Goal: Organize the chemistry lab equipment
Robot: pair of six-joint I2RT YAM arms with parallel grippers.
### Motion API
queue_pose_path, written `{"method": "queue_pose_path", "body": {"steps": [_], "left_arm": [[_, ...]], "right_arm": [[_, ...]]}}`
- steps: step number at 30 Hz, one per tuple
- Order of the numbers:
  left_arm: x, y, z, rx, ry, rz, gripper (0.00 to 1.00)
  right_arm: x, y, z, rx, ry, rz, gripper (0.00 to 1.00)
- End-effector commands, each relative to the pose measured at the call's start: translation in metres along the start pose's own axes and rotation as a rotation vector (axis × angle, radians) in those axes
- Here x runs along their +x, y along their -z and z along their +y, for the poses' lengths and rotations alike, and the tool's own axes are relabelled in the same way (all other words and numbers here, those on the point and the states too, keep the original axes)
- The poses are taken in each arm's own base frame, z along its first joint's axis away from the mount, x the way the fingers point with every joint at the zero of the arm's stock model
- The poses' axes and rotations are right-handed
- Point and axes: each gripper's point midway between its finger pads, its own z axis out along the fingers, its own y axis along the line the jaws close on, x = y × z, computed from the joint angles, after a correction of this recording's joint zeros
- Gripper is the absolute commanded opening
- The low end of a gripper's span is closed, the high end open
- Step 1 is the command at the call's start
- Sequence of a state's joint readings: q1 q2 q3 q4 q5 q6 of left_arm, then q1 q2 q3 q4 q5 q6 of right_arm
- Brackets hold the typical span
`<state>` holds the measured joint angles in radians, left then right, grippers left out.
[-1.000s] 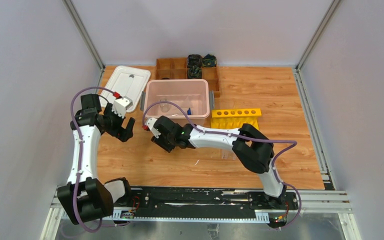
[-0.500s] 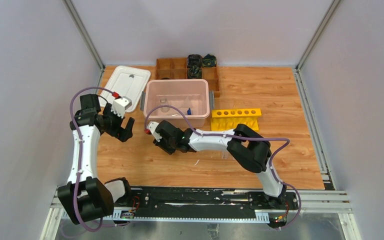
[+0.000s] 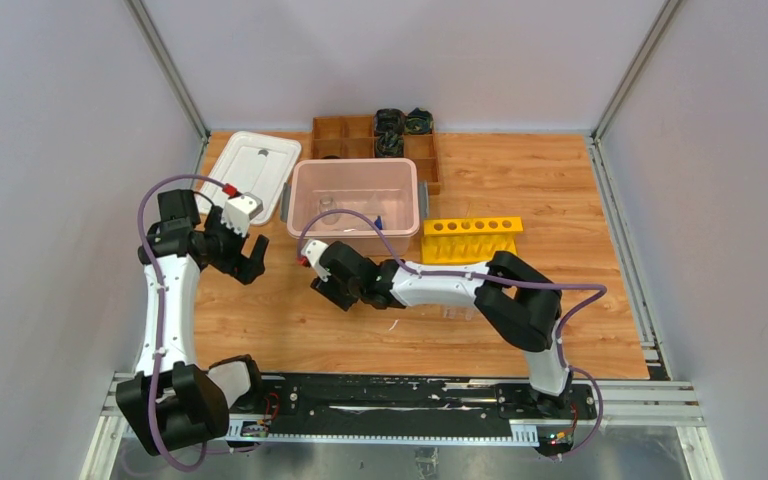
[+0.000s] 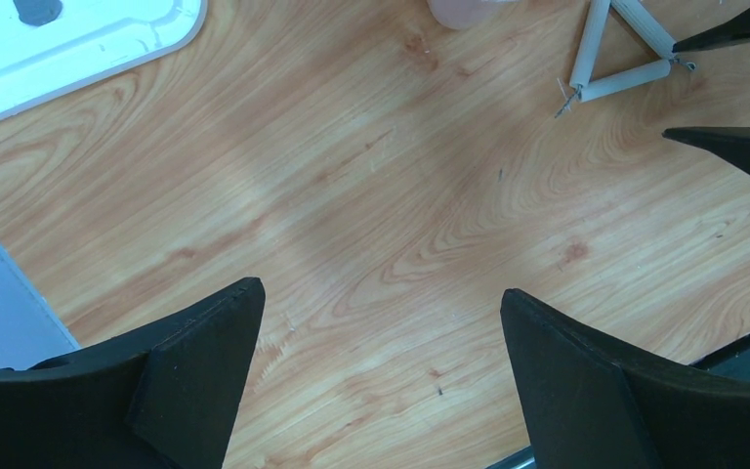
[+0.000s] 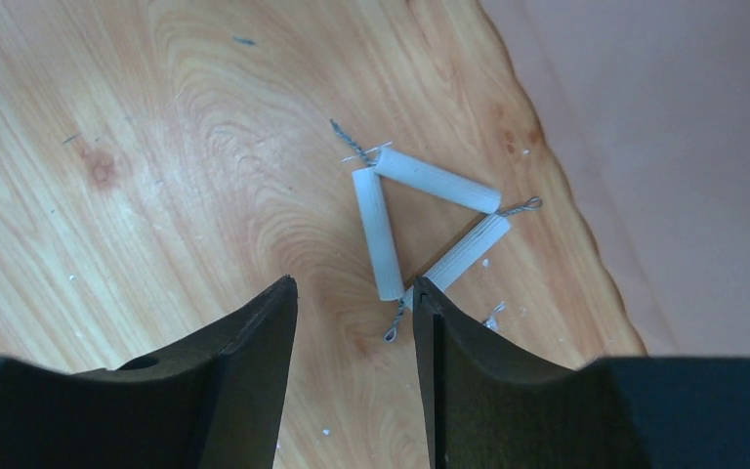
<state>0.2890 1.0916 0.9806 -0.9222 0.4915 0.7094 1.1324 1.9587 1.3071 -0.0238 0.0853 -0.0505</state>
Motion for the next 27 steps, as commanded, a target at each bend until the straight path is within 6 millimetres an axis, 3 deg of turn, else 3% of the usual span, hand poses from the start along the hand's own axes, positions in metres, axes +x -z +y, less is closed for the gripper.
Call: {"method": "queue_pose_path", "body": {"steps": [1,8,16,22,27], "left_arm": [[0.001,0.001,-0.004,0.006,0.006,-0.019,0.97],[0.0,0.002,-0.001,-0.003,0.005,-0.015,0.99],[0.007,0.001,0.003,-0.021,-0.012,0.017,1.0],[0.008,-0.002,0.001,-0.007,-0.001,0.015,1.0],[0.007,-0.002,0.0,-0.003,0.001,0.011,1.0]], "right_arm": [[-0.015,0.002,-0.008,0.047,0.04,-0.034,0.51],[0.0,-0.02,-0.014,0.067,0.024,0.011,0.53],[0.01,-0.038,-0.007,0.042,0.018,0.025,0.51],[0.021,-0.026,0.009,-0.011,-0.007,0.039,0.37],[0.029,-0.011,0.025,-0.034,-0.013,0.037,0.19]]}}
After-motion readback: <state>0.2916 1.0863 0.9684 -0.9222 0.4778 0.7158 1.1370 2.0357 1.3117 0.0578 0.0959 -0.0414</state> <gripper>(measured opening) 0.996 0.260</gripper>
